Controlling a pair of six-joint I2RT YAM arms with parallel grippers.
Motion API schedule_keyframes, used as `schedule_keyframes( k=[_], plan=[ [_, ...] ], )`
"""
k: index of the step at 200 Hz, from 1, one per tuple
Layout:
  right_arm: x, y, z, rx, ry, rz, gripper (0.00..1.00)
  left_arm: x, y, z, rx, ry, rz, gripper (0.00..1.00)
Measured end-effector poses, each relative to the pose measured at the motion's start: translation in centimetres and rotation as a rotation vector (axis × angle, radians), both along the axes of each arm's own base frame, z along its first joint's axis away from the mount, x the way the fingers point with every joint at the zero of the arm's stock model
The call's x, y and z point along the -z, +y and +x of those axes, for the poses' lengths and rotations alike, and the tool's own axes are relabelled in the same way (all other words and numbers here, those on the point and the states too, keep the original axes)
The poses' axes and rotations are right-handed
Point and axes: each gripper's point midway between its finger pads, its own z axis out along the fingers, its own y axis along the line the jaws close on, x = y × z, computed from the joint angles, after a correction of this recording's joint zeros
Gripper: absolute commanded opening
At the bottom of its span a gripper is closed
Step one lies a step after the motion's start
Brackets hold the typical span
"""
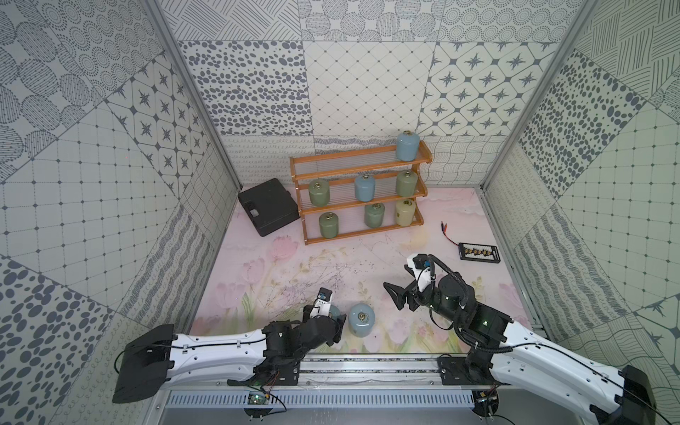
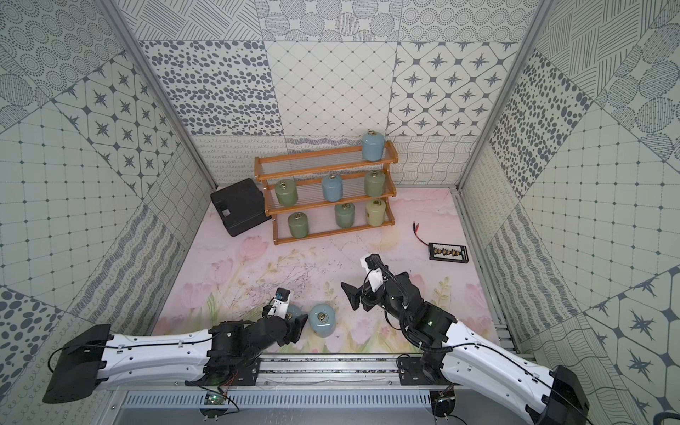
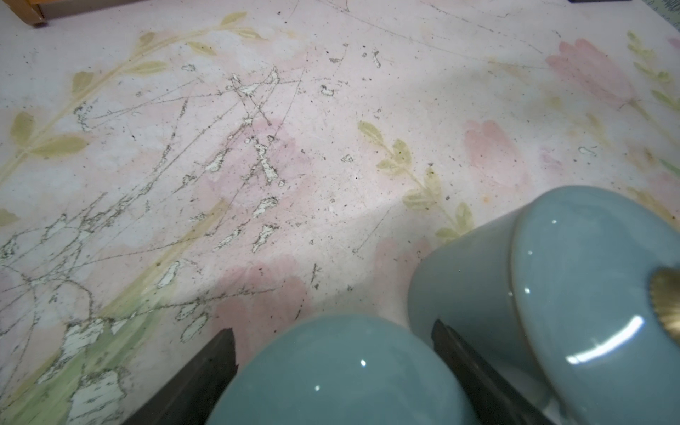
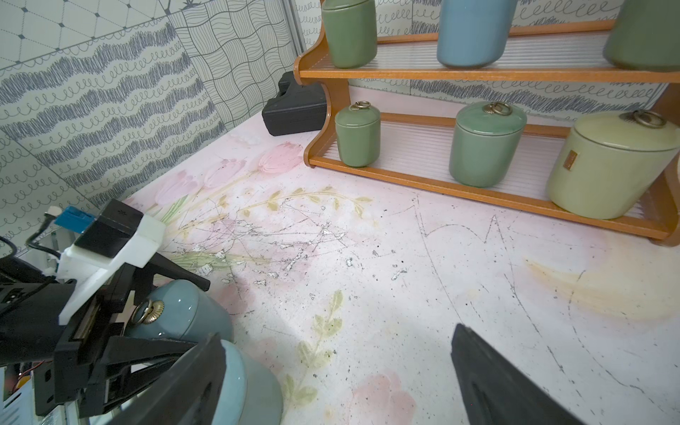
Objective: Remove the tea canisters from the shelf
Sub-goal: Place the tea canister at the center of the board.
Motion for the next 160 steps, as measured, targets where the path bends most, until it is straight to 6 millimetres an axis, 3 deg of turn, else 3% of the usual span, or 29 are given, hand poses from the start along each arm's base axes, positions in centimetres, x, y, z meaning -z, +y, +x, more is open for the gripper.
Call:
schedule_keyframes(
  k=[96,160],
  plan=[
    [2.0,0.5,0.4,-0.001,0.031,-0.036,0.99,0.1,0.2,-0.9,0.002,0.018,0.012,0.88],
    [2.0,0.6,0.6,0.004,0.026,-0.034,0.99,-1.9,-0.1,-0.5,-0.012,-0.013,-0.015,0.95]
  ],
)
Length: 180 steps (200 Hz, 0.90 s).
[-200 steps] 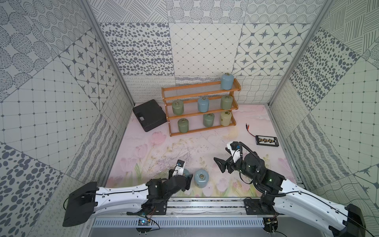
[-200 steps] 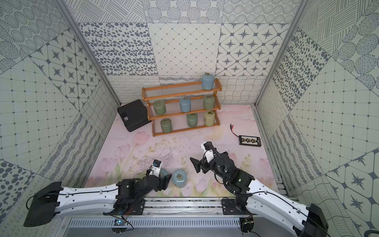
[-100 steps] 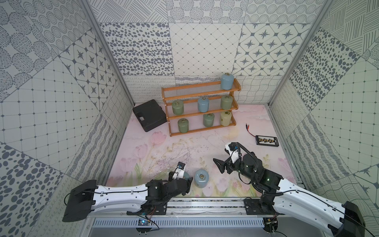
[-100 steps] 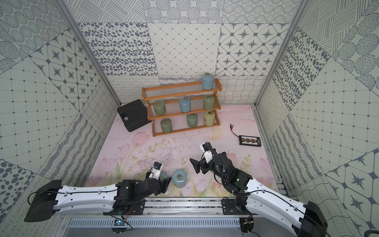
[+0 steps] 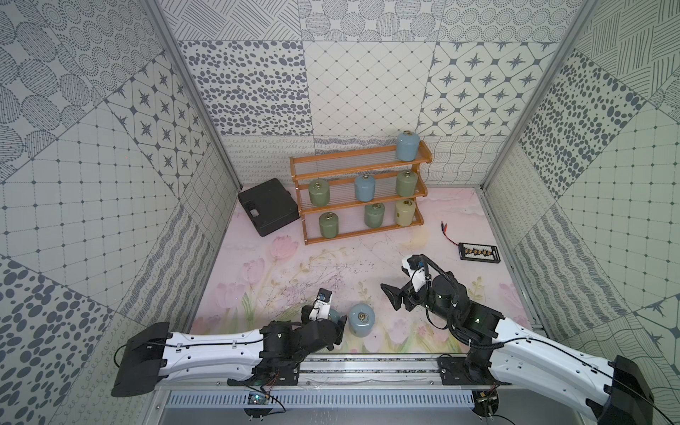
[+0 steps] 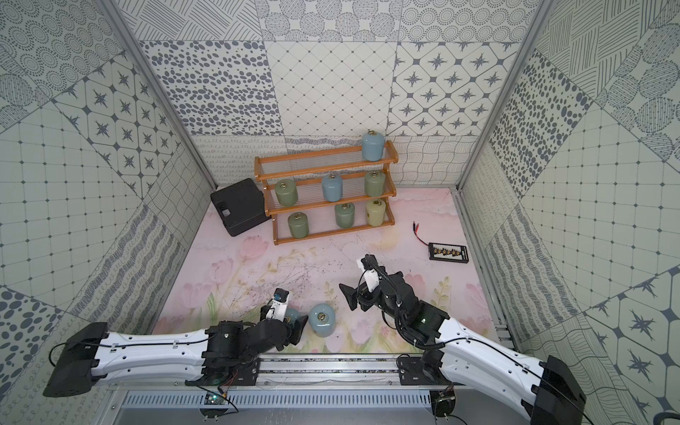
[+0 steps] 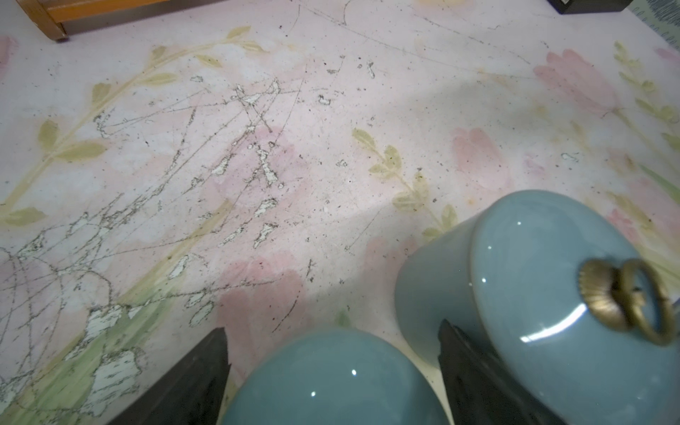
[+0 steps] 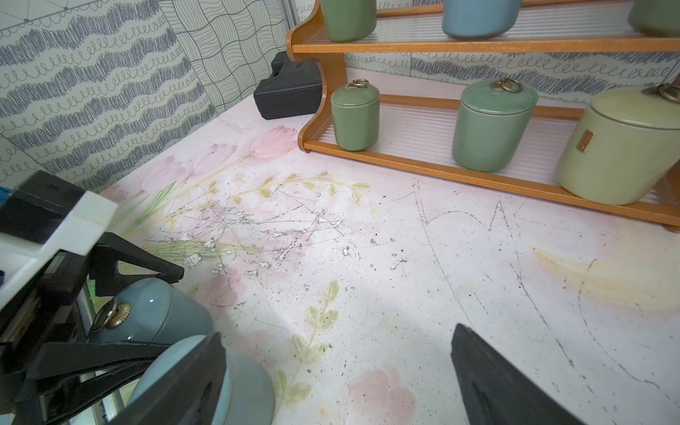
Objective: Remove the tea canisters from the shelf
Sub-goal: Place the tea canister at the center of the board.
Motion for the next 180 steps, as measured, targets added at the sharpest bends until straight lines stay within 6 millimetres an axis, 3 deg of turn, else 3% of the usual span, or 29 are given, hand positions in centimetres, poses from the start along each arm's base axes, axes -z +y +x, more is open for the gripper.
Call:
schedule_keyframes(
  k=[38,90,119,180],
  plan=[
    [-0.2,0.2,0.3,0.004,0.008,-0.013,0.99,-2.2,-0.1,0.4,-0.010,-0.038,-0.039,0.99],
    [-3.8,0.0,2.4,0.050,-0.033,0.011,0.99,-7.3,-0.3,1.3,-0.013,-0.105,-0.094,1.00],
    [-6.5,-0.6,5.4,0.099,-0.062,0.016,0.99,-9.4,0.8,3.4,-0.072,-0.139,-0.100,1.00],
    [-12.4,-3.8,14.3,0.243,-0.130,0.038,0.99,-9.2,2.3,9.3,-0.168,-0.098,-0.025,1.00]
  ],
)
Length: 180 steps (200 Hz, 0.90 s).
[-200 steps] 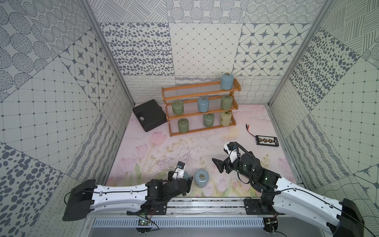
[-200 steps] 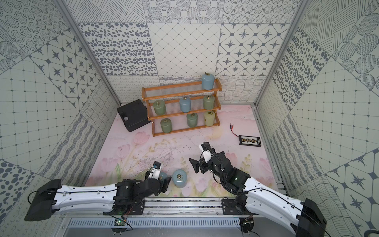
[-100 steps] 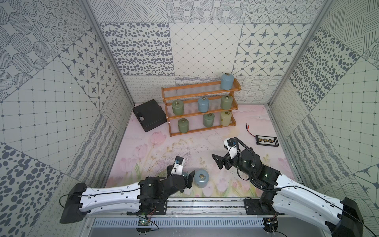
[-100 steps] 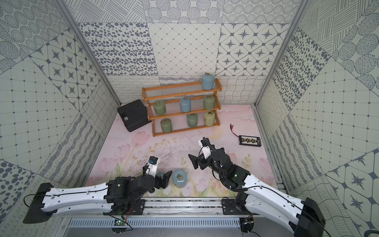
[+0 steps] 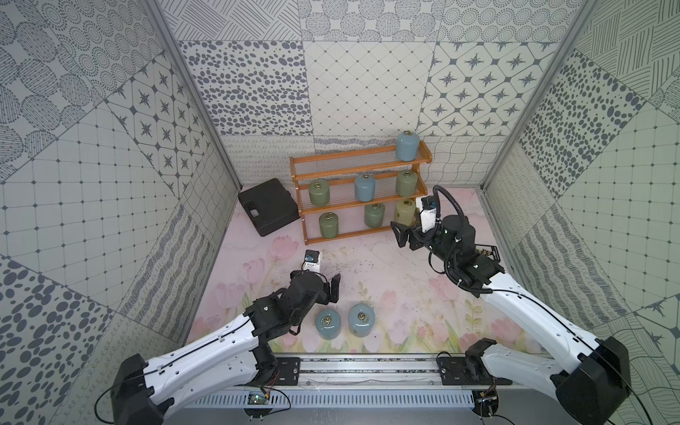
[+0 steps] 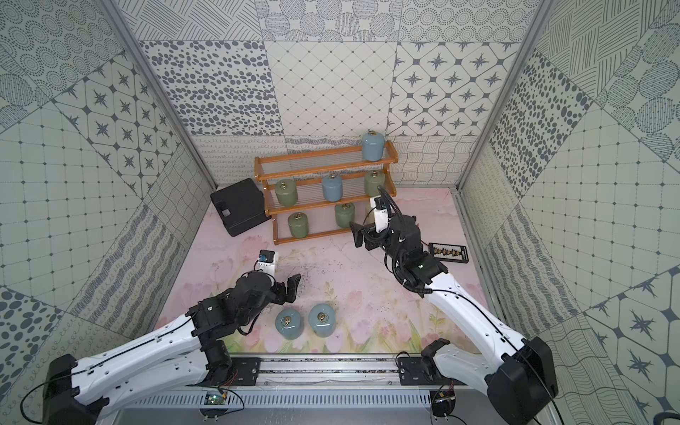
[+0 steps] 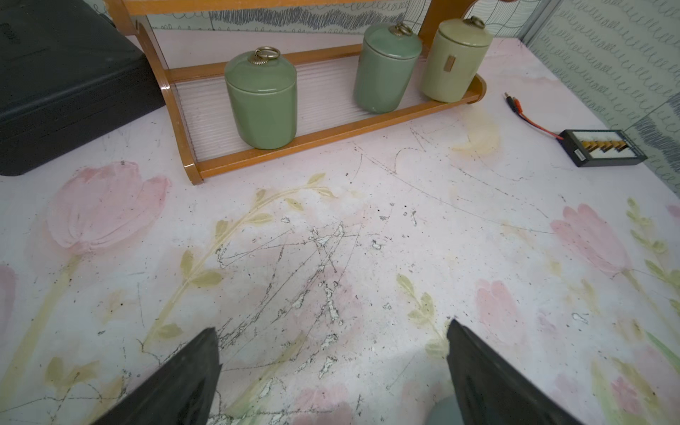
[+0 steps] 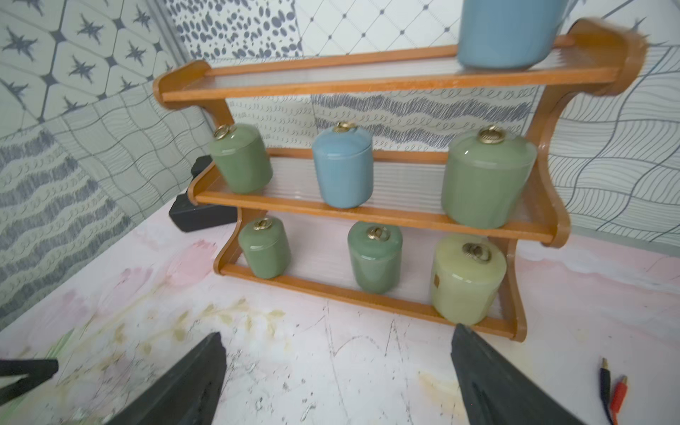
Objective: Remove the tea canisters from the shelf
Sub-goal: Place the tea canister at the center of the board.
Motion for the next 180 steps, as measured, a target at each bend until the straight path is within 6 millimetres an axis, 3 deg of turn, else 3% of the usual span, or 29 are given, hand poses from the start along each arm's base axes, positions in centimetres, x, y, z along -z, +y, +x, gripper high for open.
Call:
schedule_keyframes(
  k=[35,68,117,180],
  plan=[
    [-3.2,-1.6,4.7,0.049,-0.070,0.020,1.00,0.6,-0.9,3.3,0.016,0.048,0.008,1.00],
    [-5.5,-2.7,8.7,0.069,-0.121,0.045,0.99,1.4,-2.0,5.1,0.060,0.077,-0.002,1.00],
    [-7.8,-3.9,13.7,0.090,-0.180,0.058,0.99,1.9,-3.5,5.9,0.125,0.086,-0.040,1.00],
    [-9.3,-2.8,17.7,0.067,-0.245,0.028,1.00,2.8,-4.1,5.5,0.163,0.091,-0.081,1.00]
  ],
)
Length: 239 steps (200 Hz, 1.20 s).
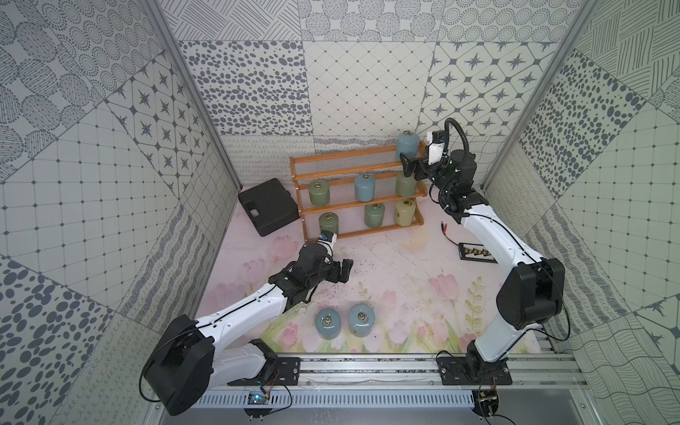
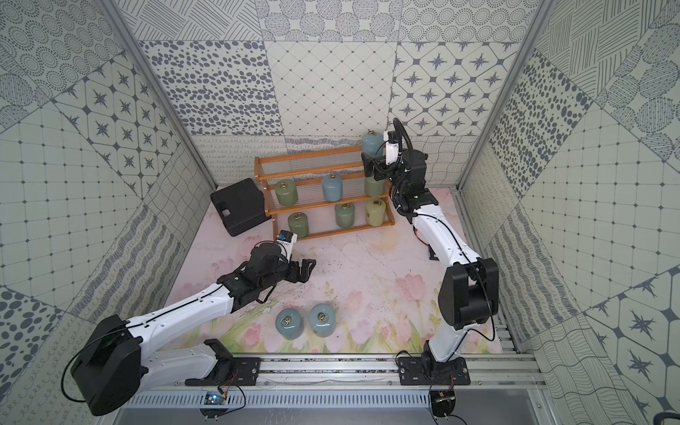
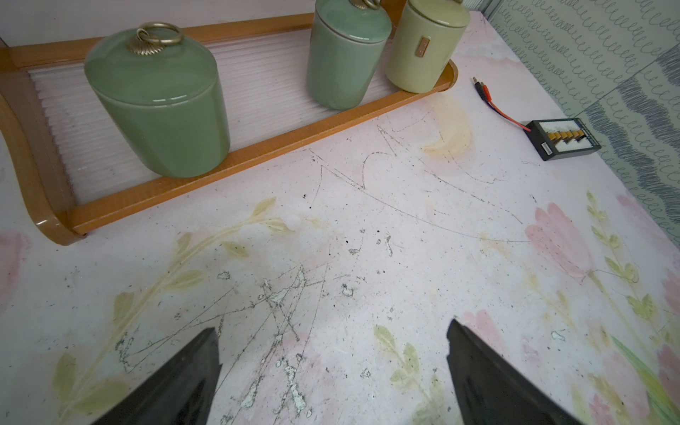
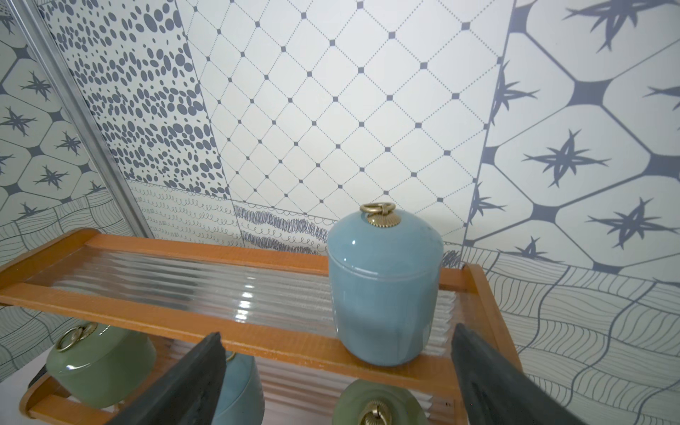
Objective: Remove the tea canisters from the shelf
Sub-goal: Place the tea canister at the center of the board, then pick up the tea canister from the shelf.
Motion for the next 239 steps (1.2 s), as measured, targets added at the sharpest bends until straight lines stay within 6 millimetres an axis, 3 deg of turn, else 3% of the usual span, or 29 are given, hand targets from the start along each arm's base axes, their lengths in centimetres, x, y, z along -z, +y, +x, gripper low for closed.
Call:
schedule_keyframes(
  k=[150,239],
  plan=[
    [-0.4,0.1,7.1,0.096,-0.048,-0.056,0.99,0.8,-0.5,-0.4,0.015,0.016,-0.043,1.00],
    [1.9,0.6,9.8,0.100,0.008,-0.071,0.99,1.2,-0.4,-0.5,0.014,0.022,-0.039,1.00]
  ],
)
